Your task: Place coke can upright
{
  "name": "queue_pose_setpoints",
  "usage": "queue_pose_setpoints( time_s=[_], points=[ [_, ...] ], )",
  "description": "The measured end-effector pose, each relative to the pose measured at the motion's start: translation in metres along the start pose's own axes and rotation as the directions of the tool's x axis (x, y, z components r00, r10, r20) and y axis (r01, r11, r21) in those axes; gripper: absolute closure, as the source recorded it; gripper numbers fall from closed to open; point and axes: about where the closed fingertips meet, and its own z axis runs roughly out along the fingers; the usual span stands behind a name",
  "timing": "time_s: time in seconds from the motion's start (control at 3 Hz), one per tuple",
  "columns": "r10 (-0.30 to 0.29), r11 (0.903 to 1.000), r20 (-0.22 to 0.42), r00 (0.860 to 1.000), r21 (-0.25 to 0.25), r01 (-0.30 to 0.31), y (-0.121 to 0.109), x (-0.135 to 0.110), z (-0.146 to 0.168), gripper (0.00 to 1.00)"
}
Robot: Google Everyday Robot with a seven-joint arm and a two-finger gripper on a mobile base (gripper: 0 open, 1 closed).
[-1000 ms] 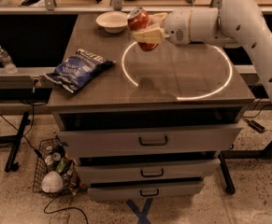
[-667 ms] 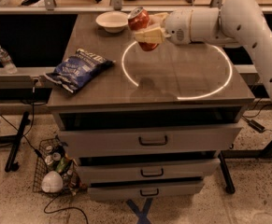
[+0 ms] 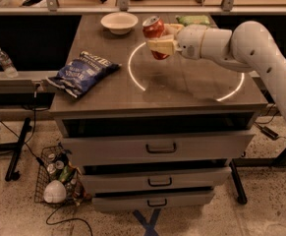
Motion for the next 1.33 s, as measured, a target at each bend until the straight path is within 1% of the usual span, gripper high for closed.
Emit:
queue_pose_setpoints(
  time_s=[0.33,0.67,1.0,1.33],
  points=[
    [0.019,0.9994,0.022,1.000,0.028,-0.020,-0.002,0.018,-0.007,1.00],
    [0.034,0.9989,0.040,0.999,0.032,-0.035,-0.004,0.031,-0.011,0.84],
    [0.051,0.9978,0.041,0.998,0.040,-0.053,-0.002,0.045,-0.017,0.53],
    [0.057,0.9972,0.038,0.998,0.046,-0.059,-0.002,0.050,-0.020,0.30]
  ],
)
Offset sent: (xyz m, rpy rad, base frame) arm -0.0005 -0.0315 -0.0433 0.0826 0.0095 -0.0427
